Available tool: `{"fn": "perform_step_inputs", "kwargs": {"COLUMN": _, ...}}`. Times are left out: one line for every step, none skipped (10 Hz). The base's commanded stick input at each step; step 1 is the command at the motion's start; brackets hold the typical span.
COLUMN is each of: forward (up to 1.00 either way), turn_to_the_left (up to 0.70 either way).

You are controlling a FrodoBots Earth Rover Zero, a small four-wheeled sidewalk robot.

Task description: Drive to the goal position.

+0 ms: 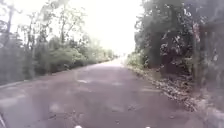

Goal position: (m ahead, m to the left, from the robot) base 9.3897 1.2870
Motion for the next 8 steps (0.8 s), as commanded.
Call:
{"fn": "perform_step_inputs", "kwargs": {"forward": 1.00, "turn_to_the_left": -0.10}}
{"fn": "perform_step_inputs", "kwargs": {"forward": 1.00, "turn_to_the_left": -0.07}}
{"fn": "perform_step_inputs", "kwargs": {"forward": 1.00, "turn_to_the_left": -0.03}}
{"fn": "perform_step_inputs", "kwargs": {"forward": 1.00, "turn_to_the_left": -0.03}}
{"fn": "perform_step_inputs", "kwargs": {"forward": 1.00, "turn_to_the_left": -0.03}}
{"fn": "perform_step_inputs", "kwargs": {"forward": 1.00, "turn_to_the_left": -0.03}}
{"fn": "perform_step_inputs", "kwargs": {"forward": 1.00, "turn_to_the_left": -0.03}}
{"fn": "perform_step_inputs", "kwargs": {"forward": 1.00, "turn_to_the_left": -0.03}}
